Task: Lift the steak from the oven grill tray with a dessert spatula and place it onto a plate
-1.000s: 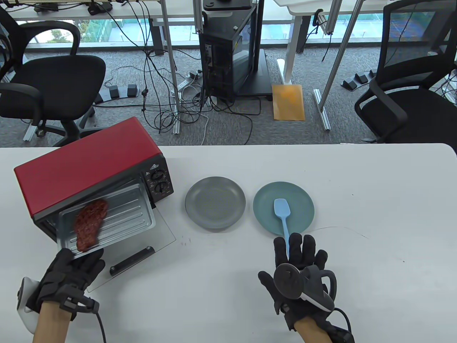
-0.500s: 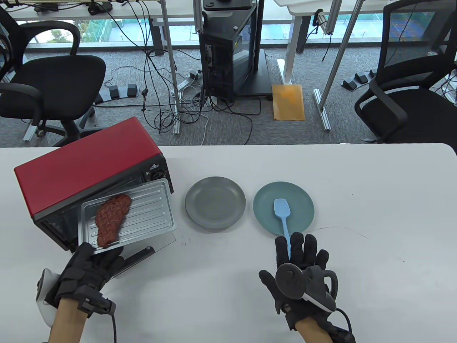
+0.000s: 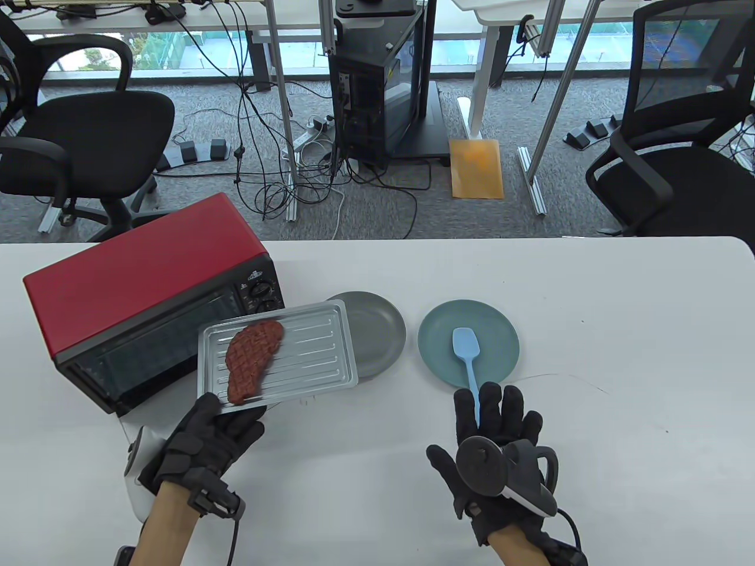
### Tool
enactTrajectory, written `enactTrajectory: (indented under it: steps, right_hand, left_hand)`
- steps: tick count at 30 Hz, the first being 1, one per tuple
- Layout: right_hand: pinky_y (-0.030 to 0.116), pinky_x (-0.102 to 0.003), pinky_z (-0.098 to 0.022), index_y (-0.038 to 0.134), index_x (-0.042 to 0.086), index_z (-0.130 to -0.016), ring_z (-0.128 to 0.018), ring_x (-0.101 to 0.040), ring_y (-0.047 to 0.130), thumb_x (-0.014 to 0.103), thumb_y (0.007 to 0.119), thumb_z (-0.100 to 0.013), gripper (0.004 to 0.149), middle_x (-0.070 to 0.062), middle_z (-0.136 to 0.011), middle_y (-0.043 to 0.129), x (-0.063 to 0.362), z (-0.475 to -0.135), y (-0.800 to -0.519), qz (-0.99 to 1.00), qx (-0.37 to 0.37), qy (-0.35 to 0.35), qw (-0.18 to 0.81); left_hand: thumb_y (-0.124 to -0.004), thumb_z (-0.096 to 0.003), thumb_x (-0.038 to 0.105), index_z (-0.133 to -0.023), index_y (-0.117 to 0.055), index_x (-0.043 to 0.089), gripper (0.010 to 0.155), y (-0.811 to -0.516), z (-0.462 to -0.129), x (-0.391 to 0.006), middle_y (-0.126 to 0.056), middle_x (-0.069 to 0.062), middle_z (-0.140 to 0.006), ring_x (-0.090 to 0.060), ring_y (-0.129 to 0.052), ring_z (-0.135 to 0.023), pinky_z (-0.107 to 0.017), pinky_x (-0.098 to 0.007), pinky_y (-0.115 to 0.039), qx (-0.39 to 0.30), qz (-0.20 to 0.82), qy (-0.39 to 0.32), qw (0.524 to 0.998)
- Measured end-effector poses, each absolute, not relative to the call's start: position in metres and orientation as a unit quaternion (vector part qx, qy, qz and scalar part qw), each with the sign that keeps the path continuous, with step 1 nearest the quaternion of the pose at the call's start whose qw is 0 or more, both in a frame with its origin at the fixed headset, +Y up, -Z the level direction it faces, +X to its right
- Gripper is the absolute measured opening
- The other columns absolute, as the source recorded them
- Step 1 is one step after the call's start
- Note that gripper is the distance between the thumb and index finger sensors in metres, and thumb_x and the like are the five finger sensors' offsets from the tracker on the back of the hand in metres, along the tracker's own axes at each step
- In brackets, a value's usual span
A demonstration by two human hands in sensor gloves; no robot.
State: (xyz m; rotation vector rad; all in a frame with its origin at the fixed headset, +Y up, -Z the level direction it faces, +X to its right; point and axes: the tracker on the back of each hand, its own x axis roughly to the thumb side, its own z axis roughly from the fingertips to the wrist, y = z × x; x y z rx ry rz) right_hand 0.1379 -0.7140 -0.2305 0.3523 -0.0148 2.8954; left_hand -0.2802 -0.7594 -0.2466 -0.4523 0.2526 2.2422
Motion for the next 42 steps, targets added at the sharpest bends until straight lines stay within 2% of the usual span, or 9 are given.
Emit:
enactTrajectory:
  steps: [13, 18, 19, 20, 28, 36, 42]
  right_hand:
    - [0.015, -0.087, -0.049, 0.013, 0.003, -0.106, -0.087, -0.068, 0.002, 0.053, 0.066, -0.053, 0.09, -0.037, -0.101, 0.007, 0.141, -0.232, -0.715, 0.98, 0.117, -0.046, 0.154]
    - [0.016, -0.088, -0.048, 0.015, 0.002, -0.106, -0.088, -0.069, 0.005, 0.053, 0.065, -0.053, 0.089, -0.039, -0.102, 0.01, 0.145, -0.235, -0.72, 0.971, 0.117, -0.055, 0.201]
    - [0.017, -0.087, -0.049, 0.016, 0.002, -0.106, -0.088, -0.069, 0.006, 0.053, 0.065, -0.053, 0.089, -0.039, -0.101, 0.011, 0.145, -0.236, -0.721, 0.968, 0.118, -0.056, 0.212]
    - [0.017, -0.088, -0.048, 0.016, 0.001, -0.106, -0.088, -0.069, 0.006, 0.053, 0.064, -0.053, 0.089, -0.039, -0.102, 0.012, 0.146, -0.236, -0.722, 0.966, 0.118, -0.058, 0.222]
    - [0.024, -0.087, -0.049, 0.019, -0.002, -0.106, -0.088, -0.071, 0.013, 0.053, 0.065, -0.053, 0.089, -0.041, -0.1, 0.017, 0.151, -0.241, -0.735, 0.921, 0.118, -0.062, 0.365]
    - [0.05, -0.076, -0.053, 0.024, -0.012, -0.101, -0.084, -0.072, 0.034, 0.05, 0.064, -0.053, 0.088, -0.044, -0.097, 0.03, 0.148, -0.245, -0.742, 0.893, 0.102, -0.075, 0.432]
    - [0.065, -0.066, -0.049, 0.026, -0.018, -0.097, -0.079, -0.07, 0.053, 0.046, 0.063, -0.053, 0.086, -0.044, -0.093, 0.041, 0.146, -0.248, -0.751, 0.872, 0.077, -0.053, 0.481]
  left_hand:
    - [-0.042, -0.0776, 0.033, -0.116, -0.035, 0.018, 0.042, -0.773, -0.246, -0.243, -0.062, -0.008, -0.117, -0.027, -0.078, -0.107, -0.081, -0.055, -0.057, -0.236, 0.887, 0.066, 0.392]
    - [-0.042, -0.0772, 0.033, -0.116, -0.033, 0.018, 0.042, -0.779, -0.246, -0.234, -0.06, -0.008, -0.118, -0.028, -0.076, -0.108, -0.08, -0.057, -0.056, -0.253, 0.883, 0.059, 0.39]
    - [-0.043, -0.0779, 0.031, -0.116, -0.034, 0.017, 0.042, -0.781, -0.246, -0.232, -0.06, -0.008, -0.119, -0.027, -0.076, -0.109, -0.082, -0.054, -0.058, -0.257, 0.882, 0.058, 0.39]
    - [-0.042, -0.0773, 0.032, -0.116, -0.033, 0.018, 0.042, -0.782, -0.246, -0.231, -0.06, -0.008, -0.119, -0.029, -0.075, -0.109, -0.081, -0.056, -0.057, -0.26, 0.882, 0.057, 0.39]
    - [-0.043, -0.0765, 0.031, -0.115, -0.033, 0.017, 0.042, -0.789, -0.242, -0.215, -0.058, -0.01, -0.119, -0.031, -0.073, -0.109, -0.08, -0.059, -0.055, -0.301, 0.866, 0.039, 0.397]
    - [-0.045, -0.0769, 0.029, -0.115, -0.033, 0.015, 0.042, -0.797, -0.239, -0.204, -0.056, -0.009, -0.12, -0.03, -0.071, -0.111, -0.082, -0.056, -0.055, -0.32, 0.86, 0.031, 0.397]
    - [-0.045, -0.0767, 0.03, -0.115, -0.033, 0.015, 0.042, -0.799, -0.237, -0.199, -0.057, -0.009, -0.12, -0.03, -0.071, -0.111, -0.082, -0.056, -0.055, -0.325, 0.859, 0.02, 0.396]
